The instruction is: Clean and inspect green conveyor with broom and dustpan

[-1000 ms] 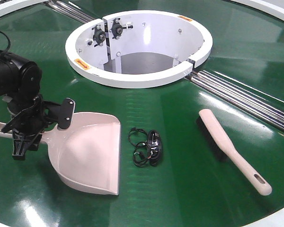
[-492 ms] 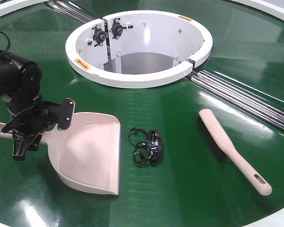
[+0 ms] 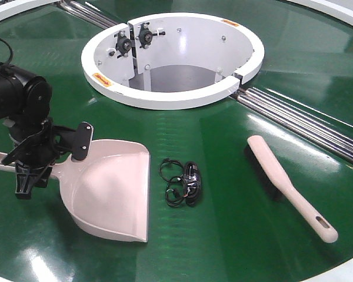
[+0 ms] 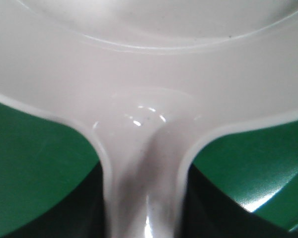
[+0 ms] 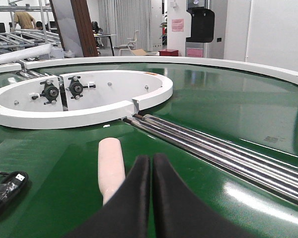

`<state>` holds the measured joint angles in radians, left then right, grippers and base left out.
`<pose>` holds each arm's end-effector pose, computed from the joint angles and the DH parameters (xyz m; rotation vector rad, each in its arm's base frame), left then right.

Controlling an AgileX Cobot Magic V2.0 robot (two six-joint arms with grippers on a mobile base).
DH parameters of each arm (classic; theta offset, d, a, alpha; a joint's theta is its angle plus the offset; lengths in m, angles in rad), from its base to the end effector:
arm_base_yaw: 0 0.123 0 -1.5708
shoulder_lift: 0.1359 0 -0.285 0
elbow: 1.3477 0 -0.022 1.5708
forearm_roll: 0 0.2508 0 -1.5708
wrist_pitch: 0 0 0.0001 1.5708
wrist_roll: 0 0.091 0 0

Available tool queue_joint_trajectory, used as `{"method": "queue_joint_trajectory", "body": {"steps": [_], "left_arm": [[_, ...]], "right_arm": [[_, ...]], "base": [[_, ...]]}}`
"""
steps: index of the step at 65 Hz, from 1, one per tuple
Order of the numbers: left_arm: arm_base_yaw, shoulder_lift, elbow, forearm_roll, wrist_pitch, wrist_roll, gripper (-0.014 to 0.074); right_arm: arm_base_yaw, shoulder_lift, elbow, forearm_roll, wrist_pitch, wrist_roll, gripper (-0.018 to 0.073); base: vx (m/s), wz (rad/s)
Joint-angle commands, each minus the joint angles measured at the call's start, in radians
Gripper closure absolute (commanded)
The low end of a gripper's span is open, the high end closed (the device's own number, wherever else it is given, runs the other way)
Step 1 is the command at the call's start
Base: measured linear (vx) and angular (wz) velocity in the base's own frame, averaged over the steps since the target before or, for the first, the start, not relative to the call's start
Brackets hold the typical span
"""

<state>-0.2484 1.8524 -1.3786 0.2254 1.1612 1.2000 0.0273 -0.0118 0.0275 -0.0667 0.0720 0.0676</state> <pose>0.3525 -0.0702 0.2203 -2.1206 -2.1954 -0.2989 0.0568 0.0011 0.1980 -0.0168 1.5711 0.0185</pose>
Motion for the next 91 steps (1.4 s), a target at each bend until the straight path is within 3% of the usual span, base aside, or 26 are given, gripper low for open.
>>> {"method": "queue_joint_trajectory", "body": {"steps": [1, 21, 38, 48, 69, 76, 91], "left_arm": [[-0.006, -0.046, -0.027, 0.012, -0.005, -0.019, 0.0603], [-0.006, -0.046, -0.027, 0.012, -0.005, -0.019, 0.0603], [-0.006, -0.046, -0.027, 0.013, -0.005, -0.019, 0.0603], [-0.006, -0.046, -0.027, 0.013, -0.004, -0.019, 0.0603], [-0.006, -0.046, -0.027, 0.013, -0.004, -0.019, 0.0603], [-0.006, -0.046, -0.027, 0.013, -0.004, -0.019, 0.0603], [-0.006, -0.046, -0.027, 0.013, -0.004, -0.019, 0.0603]], "right_arm": [[-0.002, -0.01, 0.003, -0.004, -0.072, -0.012, 0.0568], [-0.002, -0.01, 0.003, 0.001, -0.087, 0.001, 0.0568], [-0.004, -0.01, -0.022, 0.003, -0.26, 0.012, 0.0568], [-0.002, 0.045, -0.164, 0.003, -0.173, 0.046, 0.0568], [-0.002, 0.385, -0.538, 0.061, 0.177, 0.044, 0.0568], [-0.002, 0.477, -0.596, 0.067, 0.268, 0.039, 0.0568], [-0.002, 0.572, -0.601, 0.099, 0.296, 0.041, 0.0568]], "base": [[0.0, 0.0], [0.0, 0.0], [0.0, 0.0], [0.0, 0.0], [0.0, 0.0], [0.0, 0.0], [0.0, 0.0]]}}
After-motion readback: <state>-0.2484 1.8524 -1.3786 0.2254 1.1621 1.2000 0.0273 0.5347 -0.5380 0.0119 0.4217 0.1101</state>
